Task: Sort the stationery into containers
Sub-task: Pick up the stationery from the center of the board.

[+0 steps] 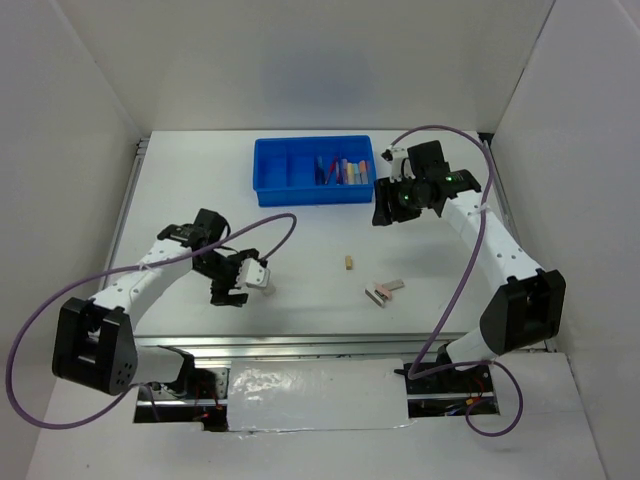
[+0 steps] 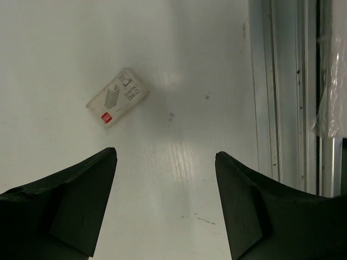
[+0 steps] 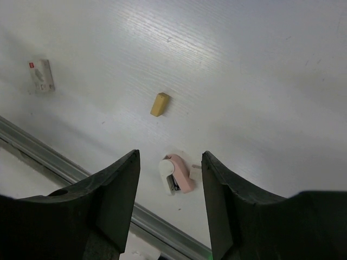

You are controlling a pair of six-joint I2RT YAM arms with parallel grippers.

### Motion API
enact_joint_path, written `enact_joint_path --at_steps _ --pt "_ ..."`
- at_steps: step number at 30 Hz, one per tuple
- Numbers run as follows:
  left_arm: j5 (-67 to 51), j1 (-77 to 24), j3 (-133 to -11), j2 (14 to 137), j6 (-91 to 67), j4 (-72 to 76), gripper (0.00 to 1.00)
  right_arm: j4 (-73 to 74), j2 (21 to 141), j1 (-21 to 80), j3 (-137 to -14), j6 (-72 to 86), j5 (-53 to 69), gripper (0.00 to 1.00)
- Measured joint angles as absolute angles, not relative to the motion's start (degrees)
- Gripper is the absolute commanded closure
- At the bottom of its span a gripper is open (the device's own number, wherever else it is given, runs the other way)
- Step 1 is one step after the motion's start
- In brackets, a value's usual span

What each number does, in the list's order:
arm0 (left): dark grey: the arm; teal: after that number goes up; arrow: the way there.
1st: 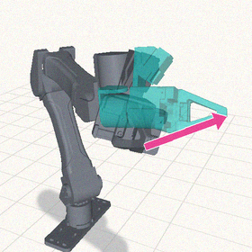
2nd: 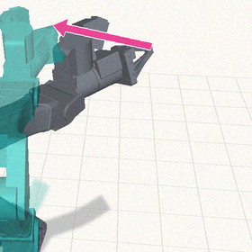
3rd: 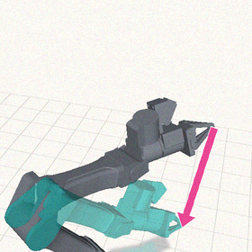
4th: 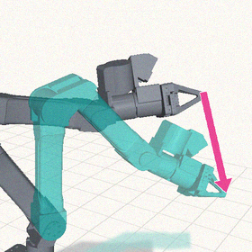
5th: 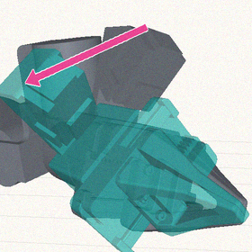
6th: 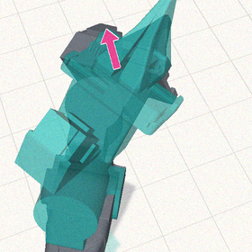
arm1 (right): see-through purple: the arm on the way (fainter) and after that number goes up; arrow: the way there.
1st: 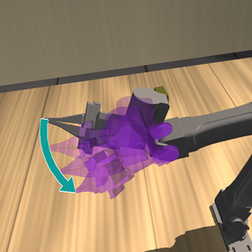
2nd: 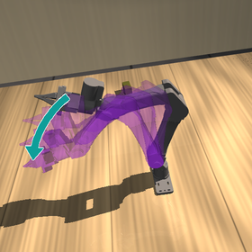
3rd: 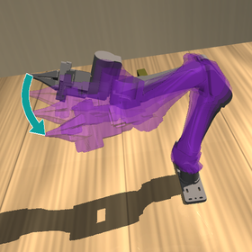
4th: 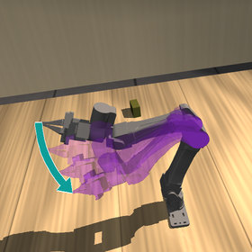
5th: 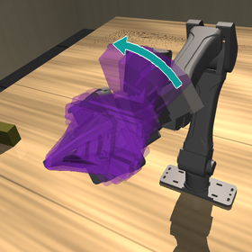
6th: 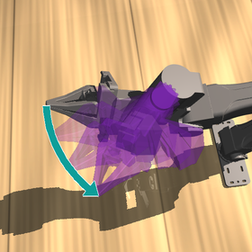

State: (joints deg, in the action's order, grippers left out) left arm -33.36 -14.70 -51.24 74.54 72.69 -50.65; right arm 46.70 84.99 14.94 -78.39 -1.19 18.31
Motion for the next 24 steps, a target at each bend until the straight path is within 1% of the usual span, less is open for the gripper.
enact_joint_path --at_steps 4,11,13,15,20,24 --pt "-33.1 -14.8 -50.9 78.4 84.4 -51.4 0.14 46.7 85.1 15.2 -78.4 -1.2 18.0 0.43" --pt "-32.6 -17.8 -58.5 90.0 92.4 -49.9 0.19 46.7 85.4 15.2 -78.4 -1.2 17.3 0.42" --pt "-32.0 -19.3 -60.2 92.1 93.5 -48.8 0.21 46.7 85.4 15.2 -78.4 -1.0 16.9 0.31" --pt "-31.3 -20.9 -60.5 93.4 94.7 -47.7 0.22 46.7 85.4 15.1 -78.4 -0.9 16.4 0.27" --pt "-28.6 -24.0 -59.6 94.7 97.5 -46.2 0.27 46.7 85.4 13.9 -78.4 -0.7 16.1 0.25" --pt "-26.5 -24.6 -57.4 95.0 99.1 -45.3 0.32 46.7 85.5 12.4 -78.4 -0.5 16.5 0.25"
